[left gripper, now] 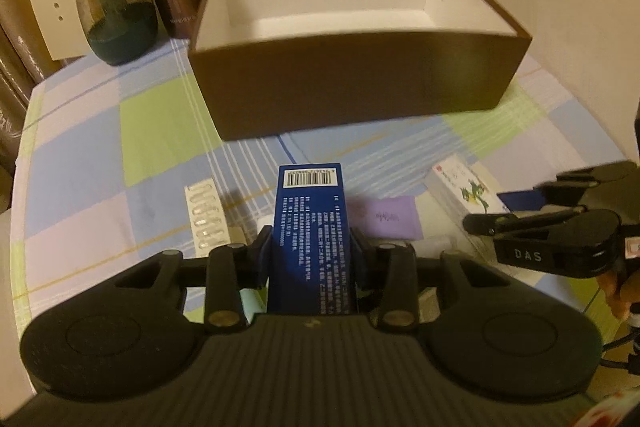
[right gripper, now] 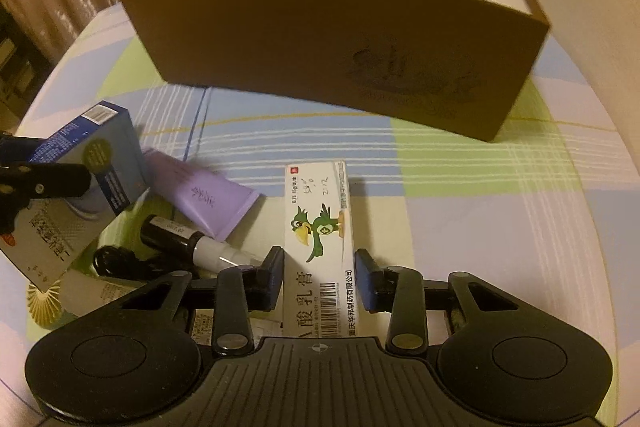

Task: Organize rigid objects
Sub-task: 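Carry both boxes into the brown box and open both tools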

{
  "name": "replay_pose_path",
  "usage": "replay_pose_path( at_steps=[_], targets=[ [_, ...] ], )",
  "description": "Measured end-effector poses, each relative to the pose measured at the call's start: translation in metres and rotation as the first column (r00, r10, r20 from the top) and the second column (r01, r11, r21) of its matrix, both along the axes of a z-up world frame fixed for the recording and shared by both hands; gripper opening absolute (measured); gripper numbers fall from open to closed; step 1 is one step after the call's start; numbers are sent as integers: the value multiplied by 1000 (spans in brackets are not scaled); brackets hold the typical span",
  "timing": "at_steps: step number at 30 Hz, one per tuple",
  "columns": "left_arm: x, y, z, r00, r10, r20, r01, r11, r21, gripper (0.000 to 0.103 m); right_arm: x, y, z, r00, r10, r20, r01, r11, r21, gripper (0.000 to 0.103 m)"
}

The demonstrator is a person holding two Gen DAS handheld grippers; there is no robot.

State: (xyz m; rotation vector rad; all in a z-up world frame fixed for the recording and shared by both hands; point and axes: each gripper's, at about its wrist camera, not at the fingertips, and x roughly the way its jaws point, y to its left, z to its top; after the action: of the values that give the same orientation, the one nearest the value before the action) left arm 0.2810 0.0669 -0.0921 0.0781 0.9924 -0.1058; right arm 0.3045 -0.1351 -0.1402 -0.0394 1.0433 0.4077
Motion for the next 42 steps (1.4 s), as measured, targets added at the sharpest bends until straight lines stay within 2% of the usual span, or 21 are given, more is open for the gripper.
replay_pose_path(
  at_steps=[6,13,19,24,32,42],
  targets=[
    [4,-2,24,998,4,67,-4,1000,-8,36,3,-15,31,998,-39,48,37,998,44,38],
    [18,-7,57,988,-3,151,7,1000,-21,36,10,-28,85,985,-90,150,71,989,128,38],
    [43,-12,81,977,2,214,3,1000,-26,36,28,-35,124,966,-128,223,85,978,191,38],
    [75,-13,95,963,9,268,-4,1000,-20,36,60,-36,143,950,-162,267,110,974,200,38],
    [142,-6,94,959,23,283,-31,999,24,36,117,-40,133,946,-212,245,174,971,166,38],
    [210,2,56,975,26,219,-40,997,62,36,171,-45,90,949,-257,181,243,966,92,38]
  ],
)
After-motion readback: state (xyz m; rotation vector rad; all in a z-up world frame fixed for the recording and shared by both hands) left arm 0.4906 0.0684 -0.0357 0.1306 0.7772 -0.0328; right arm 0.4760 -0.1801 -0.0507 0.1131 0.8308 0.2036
